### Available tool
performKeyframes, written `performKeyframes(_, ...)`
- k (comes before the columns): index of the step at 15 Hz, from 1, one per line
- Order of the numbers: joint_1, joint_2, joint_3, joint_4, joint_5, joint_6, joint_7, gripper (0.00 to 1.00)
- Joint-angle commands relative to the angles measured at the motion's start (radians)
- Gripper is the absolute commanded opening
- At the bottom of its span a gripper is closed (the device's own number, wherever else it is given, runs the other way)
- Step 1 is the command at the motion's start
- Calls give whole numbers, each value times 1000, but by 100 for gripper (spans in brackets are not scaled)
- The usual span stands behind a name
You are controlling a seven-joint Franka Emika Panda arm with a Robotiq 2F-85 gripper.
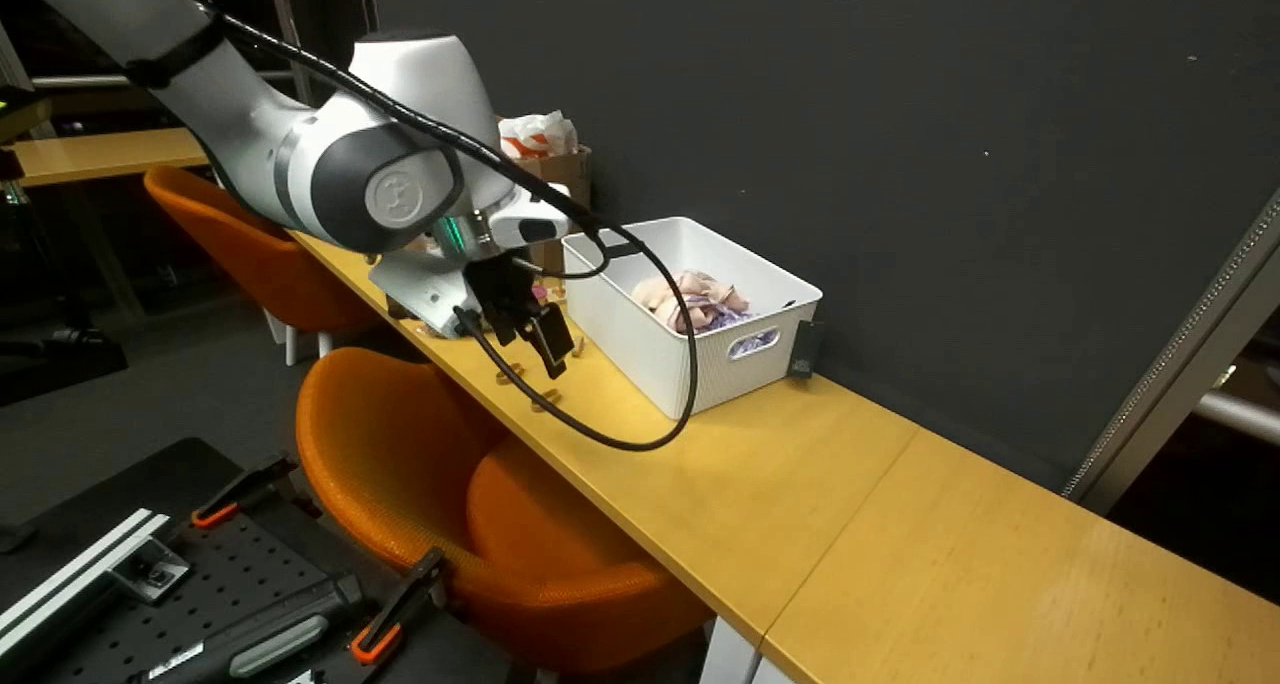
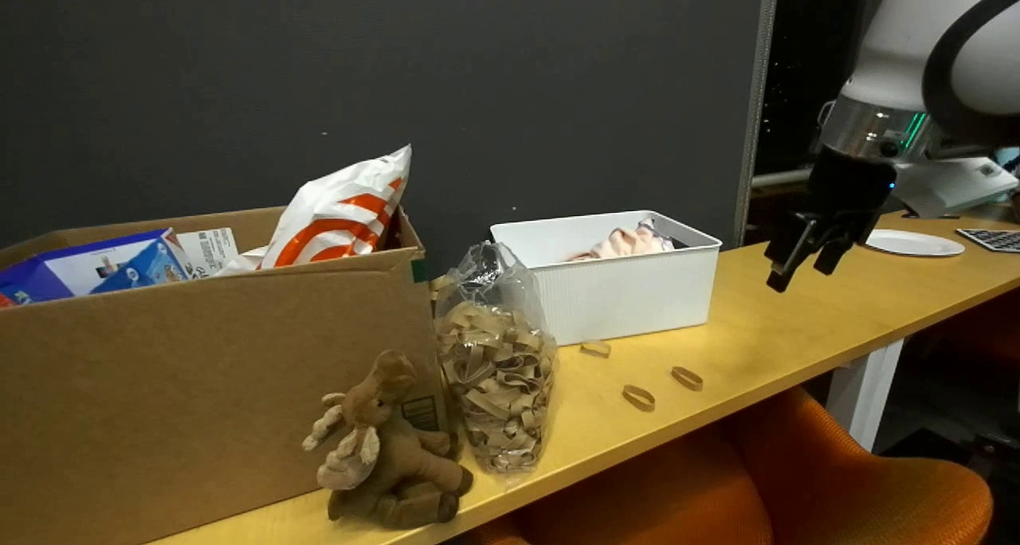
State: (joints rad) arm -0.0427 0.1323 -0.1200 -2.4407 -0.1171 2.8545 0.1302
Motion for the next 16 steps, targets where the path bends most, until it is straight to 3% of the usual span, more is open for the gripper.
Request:
performKeyframes(1, -34, 98, 34, 47, 89, 12, -113, 100)
performKeyframes(8, -61, 256, 63, 203, 108, 11, -185, 100)
performKeyframes(16, -30, 457, 82, 373, 91, 73, -142, 100)
